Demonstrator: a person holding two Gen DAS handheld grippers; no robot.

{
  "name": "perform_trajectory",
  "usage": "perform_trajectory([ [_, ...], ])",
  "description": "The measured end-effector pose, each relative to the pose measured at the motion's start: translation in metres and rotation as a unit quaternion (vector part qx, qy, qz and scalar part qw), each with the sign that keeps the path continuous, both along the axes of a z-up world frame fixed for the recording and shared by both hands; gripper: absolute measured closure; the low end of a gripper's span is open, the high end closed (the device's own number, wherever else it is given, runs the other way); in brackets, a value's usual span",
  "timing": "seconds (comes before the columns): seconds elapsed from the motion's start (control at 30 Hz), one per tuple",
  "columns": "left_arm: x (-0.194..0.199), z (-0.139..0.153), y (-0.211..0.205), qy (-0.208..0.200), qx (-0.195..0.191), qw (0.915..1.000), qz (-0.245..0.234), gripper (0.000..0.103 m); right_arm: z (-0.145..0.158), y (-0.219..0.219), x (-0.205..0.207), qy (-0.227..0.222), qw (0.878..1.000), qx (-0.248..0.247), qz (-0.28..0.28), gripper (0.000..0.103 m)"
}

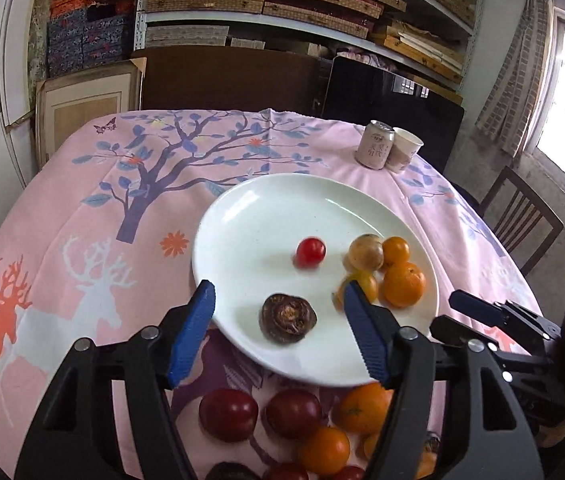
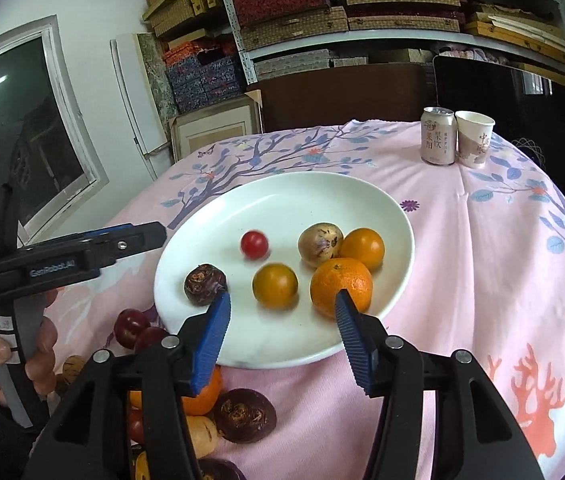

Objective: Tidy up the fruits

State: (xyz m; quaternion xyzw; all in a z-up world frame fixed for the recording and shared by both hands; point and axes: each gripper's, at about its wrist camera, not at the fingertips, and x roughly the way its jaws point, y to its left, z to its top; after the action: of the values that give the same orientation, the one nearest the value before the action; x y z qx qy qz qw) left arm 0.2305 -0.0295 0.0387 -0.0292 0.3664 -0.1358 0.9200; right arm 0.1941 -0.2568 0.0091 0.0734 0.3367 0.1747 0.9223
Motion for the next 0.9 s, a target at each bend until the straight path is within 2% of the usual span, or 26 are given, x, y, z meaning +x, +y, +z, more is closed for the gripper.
perform_trajectory([
  [0.1,-0.043,0.003,0.005,-0.016,0.02,0.9995,-0.017,0.026,-0.005,-0.005,-0.008,0.006,1.0,0.007,0.002,0.048],
  [0.27,-0.106,-0.007,0.025,-0.037,0.074,0.9963,-0.024,0.025,-0.011,-0.013,-0.029,0.012,1.0,0.024,0.005,0.045],
  [0.4,-0.137,-0.023,0.049,-0.022,0.106,0.994,-0.017,0.025,-0.017,-0.014,-0.05,0.013,1.0,0.026,0.012,0.042],
  [0.5,-0.152,-0.04,0.066,-0.001,0.126,0.992,-0.005,0.025,-0.021,-0.023,-0.058,0.026,0.998,0.055,0.02,0.039],
  [0.63,-0.157,-0.055,0.083,0.019,0.124,0.9921,0.001,0.025,-0.028,-0.03,-0.064,0.05,0.996,0.07,0.015,0.039],
  [0.73,-0.154,-0.065,0.082,0.034,0.123,0.9919,-0.006,0.034,-0.027,-0.027,-0.07,0.043,0.997,0.061,0.02,0.039],
  [0.83,-0.153,-0.065,0.077,0.021,0.124,0.992,-0.008,0.035,-0.027,-0.022,-0.073,0.043,0.998,0.049,0.025,0.039],
  [0.9,-0.149,-0.063,0.078,0.017,0.113,0.9934,-0.008,0.048,-0.027,-0.02,-0.077,0.042,0.998,0.043,0.03,0.039],
])
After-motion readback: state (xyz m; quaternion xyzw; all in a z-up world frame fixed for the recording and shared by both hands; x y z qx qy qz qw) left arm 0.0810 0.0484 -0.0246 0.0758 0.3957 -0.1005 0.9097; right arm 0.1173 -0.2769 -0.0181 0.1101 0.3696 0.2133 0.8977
